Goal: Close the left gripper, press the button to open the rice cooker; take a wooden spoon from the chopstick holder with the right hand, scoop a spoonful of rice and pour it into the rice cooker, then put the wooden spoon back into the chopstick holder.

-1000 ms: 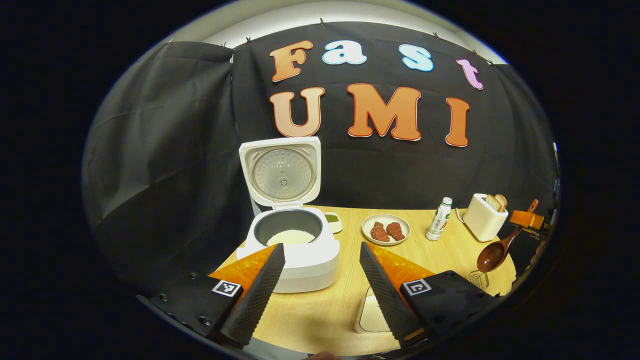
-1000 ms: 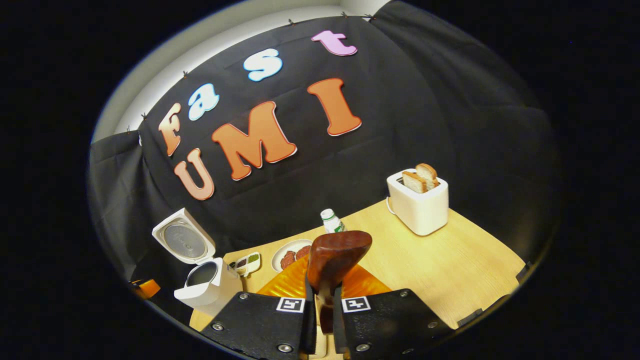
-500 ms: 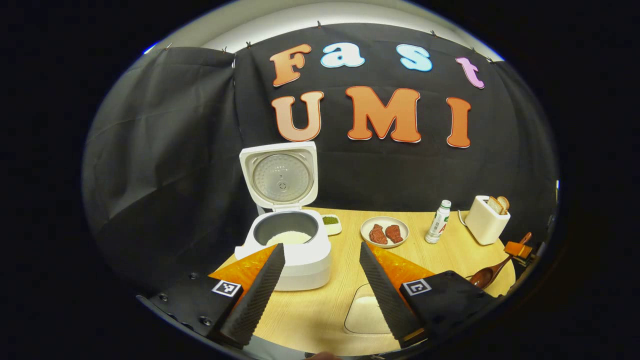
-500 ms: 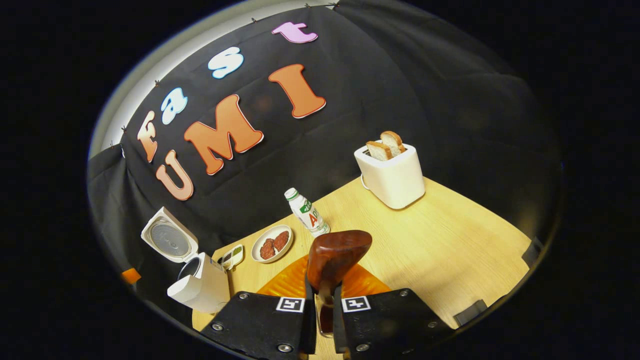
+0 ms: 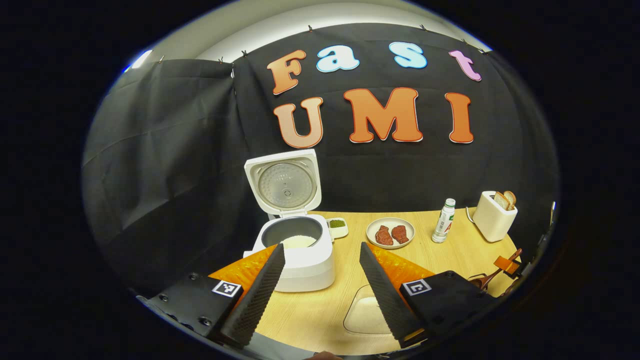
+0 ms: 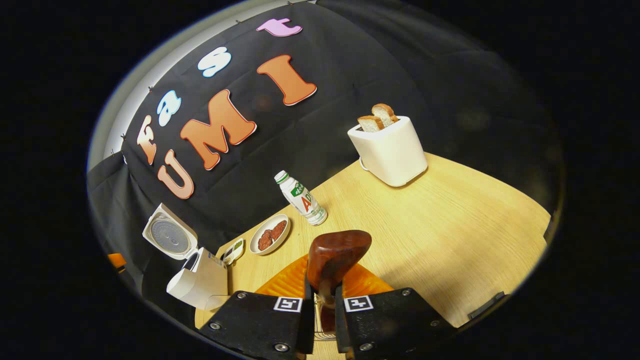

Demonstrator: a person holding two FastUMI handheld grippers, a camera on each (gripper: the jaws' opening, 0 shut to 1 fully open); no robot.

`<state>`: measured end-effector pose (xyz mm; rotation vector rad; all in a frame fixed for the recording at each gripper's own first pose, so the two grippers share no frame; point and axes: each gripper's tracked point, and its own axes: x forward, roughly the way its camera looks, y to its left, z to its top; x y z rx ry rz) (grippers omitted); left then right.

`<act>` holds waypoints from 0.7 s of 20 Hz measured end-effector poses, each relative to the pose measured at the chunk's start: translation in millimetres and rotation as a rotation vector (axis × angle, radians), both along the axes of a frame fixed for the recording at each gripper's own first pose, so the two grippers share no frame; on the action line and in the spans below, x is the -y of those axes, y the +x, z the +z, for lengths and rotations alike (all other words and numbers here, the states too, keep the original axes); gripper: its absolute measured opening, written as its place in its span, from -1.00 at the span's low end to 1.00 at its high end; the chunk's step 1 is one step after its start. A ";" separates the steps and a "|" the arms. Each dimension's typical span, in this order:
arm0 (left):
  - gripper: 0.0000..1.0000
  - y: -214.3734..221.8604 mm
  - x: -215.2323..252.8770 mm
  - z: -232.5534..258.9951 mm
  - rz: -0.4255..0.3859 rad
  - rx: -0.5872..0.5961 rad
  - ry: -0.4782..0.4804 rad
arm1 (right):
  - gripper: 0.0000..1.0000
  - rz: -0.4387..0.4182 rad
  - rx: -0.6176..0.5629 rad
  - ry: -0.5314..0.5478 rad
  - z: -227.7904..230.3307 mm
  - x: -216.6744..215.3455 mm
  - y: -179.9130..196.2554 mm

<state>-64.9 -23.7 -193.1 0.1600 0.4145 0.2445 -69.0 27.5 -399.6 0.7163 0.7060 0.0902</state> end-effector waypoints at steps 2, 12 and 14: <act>1.00 10.0 -10.6 8.9 0.019 0.012 -0.001 | -0.63 0.016 0.000 0.001 -3.5 -1.9 -2.4; 1.00 150.6 -116.7 70.9 -0.020 0.125 -0.115 | -0.22 0.002 -0.108 -0.169 -1.9 16.5 -16.4; 1.00 180.3 -145.0 76.0 -0.018 0.122 -0.121 | 0.11 -0.025 -0.104 -0.236 12.5 26.8 -21.5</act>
